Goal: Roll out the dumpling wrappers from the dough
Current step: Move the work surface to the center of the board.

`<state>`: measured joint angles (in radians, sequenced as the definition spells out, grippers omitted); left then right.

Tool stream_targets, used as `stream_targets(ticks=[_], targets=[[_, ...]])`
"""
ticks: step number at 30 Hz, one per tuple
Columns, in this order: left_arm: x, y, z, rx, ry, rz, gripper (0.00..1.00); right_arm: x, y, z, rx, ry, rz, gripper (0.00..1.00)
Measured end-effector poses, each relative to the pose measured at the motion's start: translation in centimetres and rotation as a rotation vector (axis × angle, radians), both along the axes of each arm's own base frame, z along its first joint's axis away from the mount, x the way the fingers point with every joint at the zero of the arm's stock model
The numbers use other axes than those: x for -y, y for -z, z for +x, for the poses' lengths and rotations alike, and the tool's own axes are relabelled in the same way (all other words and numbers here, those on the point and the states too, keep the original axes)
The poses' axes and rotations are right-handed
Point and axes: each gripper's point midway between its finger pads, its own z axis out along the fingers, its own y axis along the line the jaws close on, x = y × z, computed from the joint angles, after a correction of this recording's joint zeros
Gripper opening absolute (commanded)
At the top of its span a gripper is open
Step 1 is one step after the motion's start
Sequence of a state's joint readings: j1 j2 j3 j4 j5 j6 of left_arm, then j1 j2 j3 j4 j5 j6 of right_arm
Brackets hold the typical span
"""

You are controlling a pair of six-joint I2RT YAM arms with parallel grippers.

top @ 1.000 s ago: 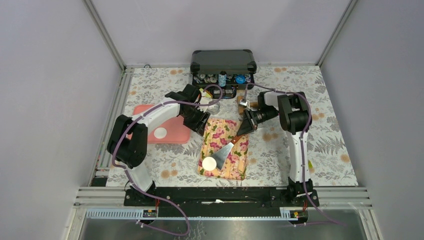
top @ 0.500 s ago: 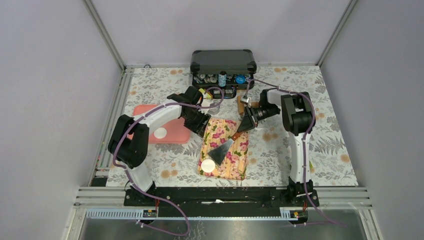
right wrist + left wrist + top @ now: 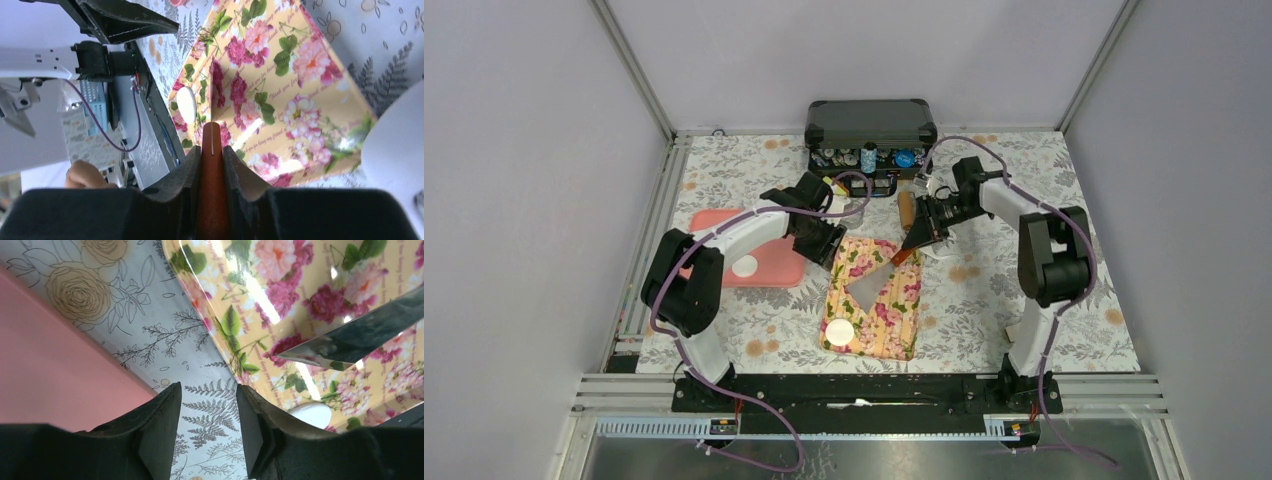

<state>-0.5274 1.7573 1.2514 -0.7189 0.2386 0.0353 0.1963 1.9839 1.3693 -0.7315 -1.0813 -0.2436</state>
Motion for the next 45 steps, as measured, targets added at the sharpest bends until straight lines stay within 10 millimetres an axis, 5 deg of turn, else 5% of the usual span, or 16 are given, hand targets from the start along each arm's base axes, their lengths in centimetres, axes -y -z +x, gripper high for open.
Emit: stream_targets(ticks=[16, 24, 45], targets=[[1.3, 3.6, 1.2, -0.05, -0.191, 0.009, 0.44, 1.7, -1.0, -5.9, 0.085, 0.327, -0.04, 0.0], [2.5, 4.5, 1.6, -0.07, -0.257, 0.009, 0.0, 1.9, -0.5, -7.1, 0.086, 0.365, -0.026, 0.0], [2.9, 4.3, 2.8, -0.085, -0.591, -0.008, 0.0, 3.9, -0.9, -6.7, 0.051, 0.45, -0.105, 0.0]])
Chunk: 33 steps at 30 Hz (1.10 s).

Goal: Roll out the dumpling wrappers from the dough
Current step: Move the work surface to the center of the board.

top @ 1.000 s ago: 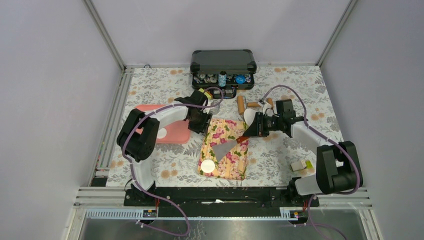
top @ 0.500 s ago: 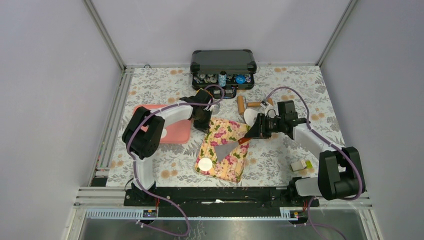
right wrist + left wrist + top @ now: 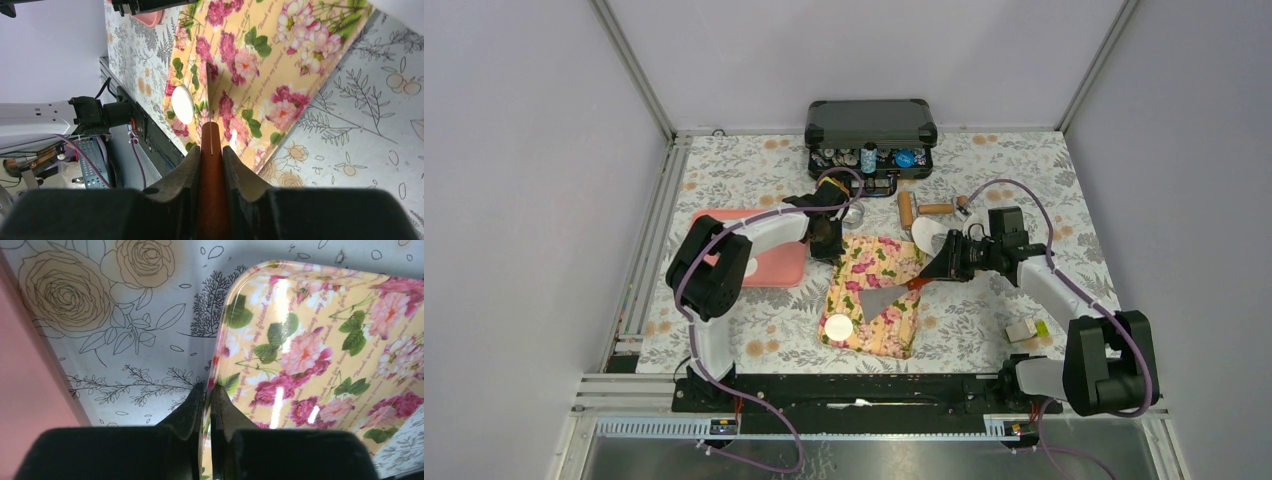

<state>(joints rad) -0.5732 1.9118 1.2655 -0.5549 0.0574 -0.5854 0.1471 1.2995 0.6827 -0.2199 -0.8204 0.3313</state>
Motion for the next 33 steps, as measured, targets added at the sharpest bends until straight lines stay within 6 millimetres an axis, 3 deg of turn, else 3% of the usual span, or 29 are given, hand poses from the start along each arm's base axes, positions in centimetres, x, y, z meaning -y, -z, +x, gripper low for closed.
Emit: stream_targets(ticks=[13, 19, 33], targets=[[-0.1, -0.1, 0.3, -0.065, -0.145, -0.083, 0.0, -0.1, 0.6, -0.4, -0.017, 0.024, 0.033, 0.0], [0.3, 0.0, 0.3, -0.08, -0.174, -0.123, 0.0, -0.2, 1.3, -1.6, -0.024, 0.007, 0.046, 0.0], [0.5, -0.1, 0.6, -0.054, -0.2, -0.179, 0.0, 0.9, 0.1, -1.0, 0.004, 0.008, 0.004, 0.0]])
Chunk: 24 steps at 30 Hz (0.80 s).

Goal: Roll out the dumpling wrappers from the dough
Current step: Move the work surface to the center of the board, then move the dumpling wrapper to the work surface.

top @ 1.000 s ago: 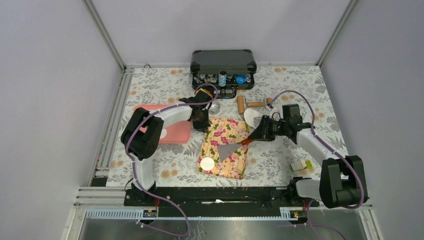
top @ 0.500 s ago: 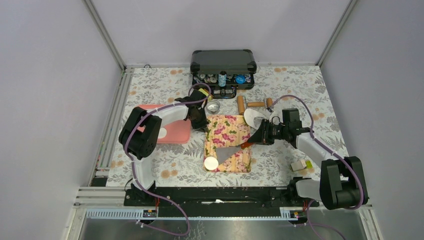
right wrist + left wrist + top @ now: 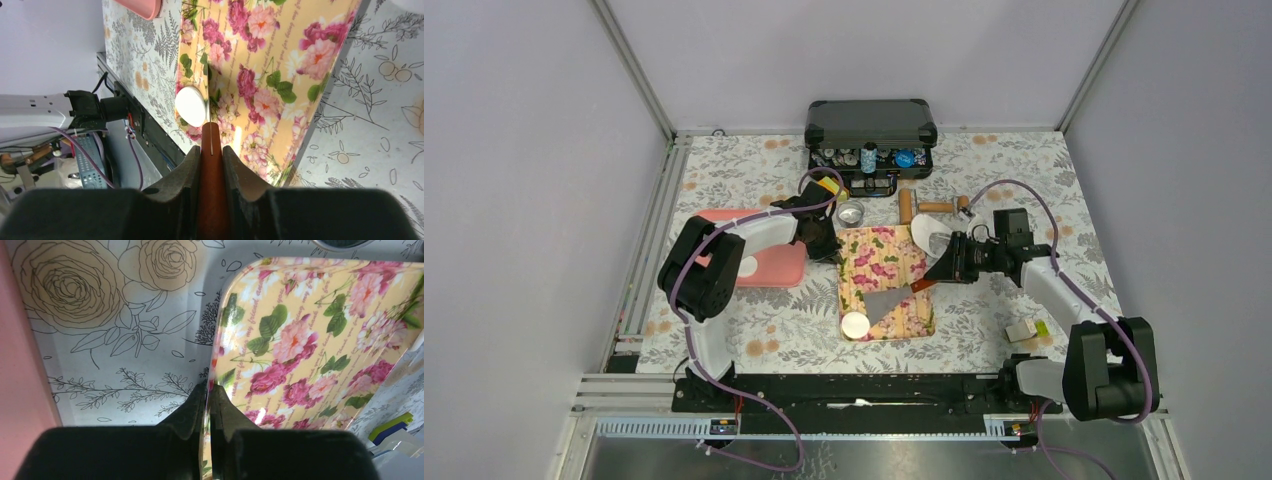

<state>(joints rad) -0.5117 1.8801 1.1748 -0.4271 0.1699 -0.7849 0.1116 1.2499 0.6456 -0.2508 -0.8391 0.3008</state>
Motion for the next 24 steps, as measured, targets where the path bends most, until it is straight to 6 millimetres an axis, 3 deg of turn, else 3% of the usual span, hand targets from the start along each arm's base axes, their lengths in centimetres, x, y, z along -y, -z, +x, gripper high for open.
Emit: stream_targets(ticks=[4, 9, 13, 20, 24], targets=[[0.0, 0.0, 0.1, 0.002, -0.003, -0.003, 0.0, 0.3, -1.5, 0.9, 0.061, -0.037, -0.035, 0.0], [0.0, 0.0, 0.2, -0.001, -0.012, -0.008, 0.0, 0.9, -4.9, 3.7, 0.239, -0.07, -0.111, 0.0], [0.0, 0.0, 0.2, -0.002, -0.012, -0.009, 0.0, 0.2, -7.0, 4.7, 0.339, -0.114, -0.14, 0.0], [0.1, 0.0, 0.3, 0.001, -0.011, -0.013, 0.0, -5.0, -6.9, 0.9, 0.373, -0.341, -0.116, 0.0], [0.1, 0.0, 0.3, 0.003, -0.009, -0.013, 0.0, -6.1, -6.7, 0.1, 0.367, -0.378, -0.104, 0.0]])
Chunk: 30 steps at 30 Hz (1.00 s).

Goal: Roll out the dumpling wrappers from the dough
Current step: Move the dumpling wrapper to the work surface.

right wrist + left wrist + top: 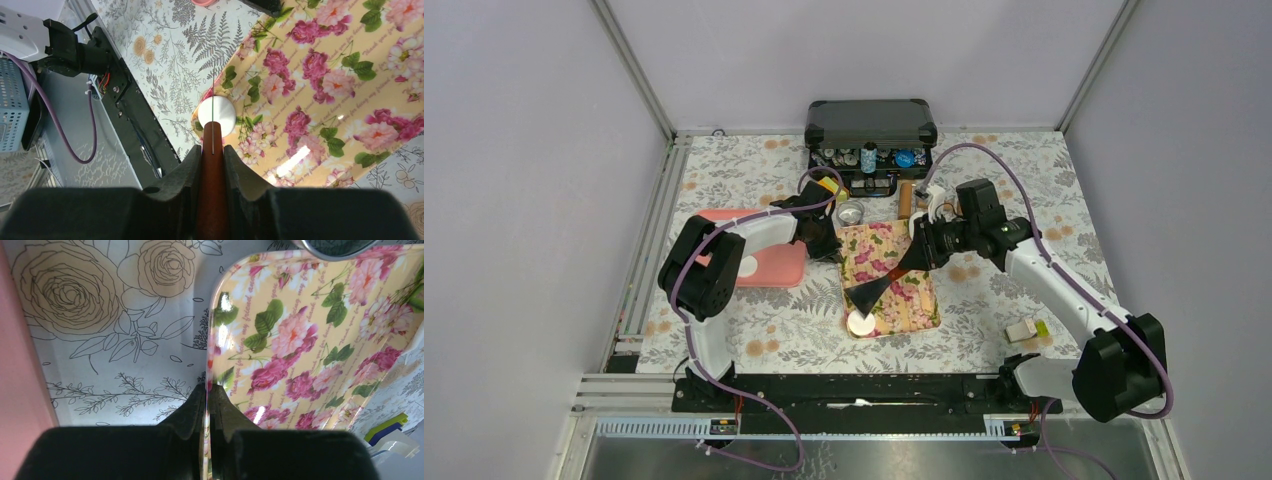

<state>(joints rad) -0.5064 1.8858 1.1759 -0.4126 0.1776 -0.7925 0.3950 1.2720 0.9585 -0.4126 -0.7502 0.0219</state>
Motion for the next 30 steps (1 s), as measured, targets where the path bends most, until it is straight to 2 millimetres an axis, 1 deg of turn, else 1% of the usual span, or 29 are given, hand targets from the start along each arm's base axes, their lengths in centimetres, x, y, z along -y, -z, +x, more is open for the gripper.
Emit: stream_targets(ticks=[8, 16, 27, 30], targets=[[0.0, 0.0, 0.0, 0.003, 0.005, 0.002, 0.0, -1.0, -0.3, -0.9, -0.033, -0.025, 0.03, 0.0], [0.0, 0.0, 0.0, 0.003, 0.008, 0.002, 0.0, -1.7, 0.1, -1.5, -0.057, -0.041, 0.068, 0.0], [0.0, 0.0, 0.0, 0.004, 0.01, 0.002, 0.0, -1.8, 2.2, -2.4, -0.051, -0.078, 0.07, 0.0], [0.1, 0.0, 0.0, 0.006, 0.014, 0.002, 0.0, -1.8, 2.3, -2.4, -0.041, -0.081, 0.074, 0.0]])
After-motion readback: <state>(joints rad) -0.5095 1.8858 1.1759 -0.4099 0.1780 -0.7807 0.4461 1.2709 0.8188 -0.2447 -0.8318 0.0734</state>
